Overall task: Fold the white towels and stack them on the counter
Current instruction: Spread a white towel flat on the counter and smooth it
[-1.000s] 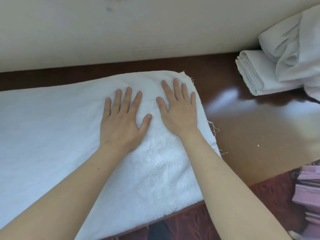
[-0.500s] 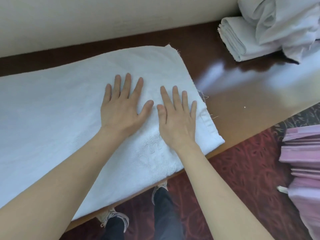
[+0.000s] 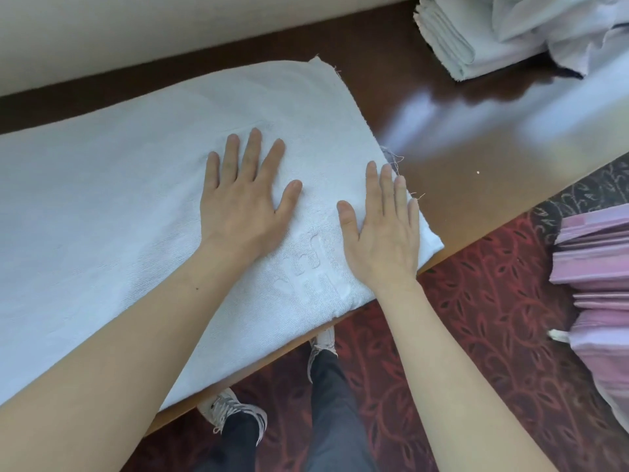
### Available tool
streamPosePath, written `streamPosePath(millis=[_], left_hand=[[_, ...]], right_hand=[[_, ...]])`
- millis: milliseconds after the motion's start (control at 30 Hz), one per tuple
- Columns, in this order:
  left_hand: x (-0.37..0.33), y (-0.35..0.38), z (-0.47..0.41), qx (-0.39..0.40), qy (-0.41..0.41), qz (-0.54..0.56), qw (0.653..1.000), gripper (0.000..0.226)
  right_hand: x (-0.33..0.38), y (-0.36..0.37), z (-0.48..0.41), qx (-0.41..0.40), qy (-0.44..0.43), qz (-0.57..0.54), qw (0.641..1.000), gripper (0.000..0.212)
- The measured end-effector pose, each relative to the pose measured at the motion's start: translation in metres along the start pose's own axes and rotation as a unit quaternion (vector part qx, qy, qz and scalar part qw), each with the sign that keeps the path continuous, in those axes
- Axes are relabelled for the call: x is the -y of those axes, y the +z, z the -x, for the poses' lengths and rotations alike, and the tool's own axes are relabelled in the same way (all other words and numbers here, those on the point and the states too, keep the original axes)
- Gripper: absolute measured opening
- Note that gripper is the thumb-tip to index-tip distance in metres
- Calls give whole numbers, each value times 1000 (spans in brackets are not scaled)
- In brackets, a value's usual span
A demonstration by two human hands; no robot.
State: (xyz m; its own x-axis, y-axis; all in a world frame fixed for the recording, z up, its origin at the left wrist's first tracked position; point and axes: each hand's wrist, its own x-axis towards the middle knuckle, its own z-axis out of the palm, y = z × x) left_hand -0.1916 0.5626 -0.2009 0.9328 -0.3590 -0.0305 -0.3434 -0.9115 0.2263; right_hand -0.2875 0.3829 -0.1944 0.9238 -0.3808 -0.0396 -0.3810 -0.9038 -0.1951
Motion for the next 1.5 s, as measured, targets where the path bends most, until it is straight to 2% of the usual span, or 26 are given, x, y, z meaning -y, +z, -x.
streamPosePath(millis=[200,267,333,400,467,767,967,1033,1167,1233,1333,1500], left_hand=[[-3,-5,1,15,1,-1,1000,71],[-8,-7,6,13,2,0,1000,72],[-13,-6,17,0,17,4,1000,73],[-13,-2,29,1,44,4,999,71],[-4,0,37,7,51,-4,999,69],[78,-23,67,11,-10,-61,998,70],[116,-44,95,13,-49,-17,999,73],[122,-47,102,10,-66,3,998,74],[147,-55,117,-18,-131,-8,991,75],[163,-55,129,-29,-166,-13,986,74],[182,-49,145,-27,-211,-14,977,72],[189,-42,146,-38,-218,-7,975,69]], right_hand=[[-21,-8,13,36,49,21,998,73],[-9,-13,10,12,57,31,998,71],[14,-14,4,-20,4,13,1000,67],[32,-9,1,10,-70,-8,997,64],[36,-1,1,41,-100,7,994,62],[30,3,2,35,-50,17,998,65],[52,-8,2,40,-16,40,998,72],[82,-12,3,36,-53,15,998,74],[177,-3,12,65,-217,-12,974,68],[218,6,18,78,-267,-25,960,66],[251,27,28,100,-294,-25,950,64],[249,47,35,82,-296,24,951,64]])
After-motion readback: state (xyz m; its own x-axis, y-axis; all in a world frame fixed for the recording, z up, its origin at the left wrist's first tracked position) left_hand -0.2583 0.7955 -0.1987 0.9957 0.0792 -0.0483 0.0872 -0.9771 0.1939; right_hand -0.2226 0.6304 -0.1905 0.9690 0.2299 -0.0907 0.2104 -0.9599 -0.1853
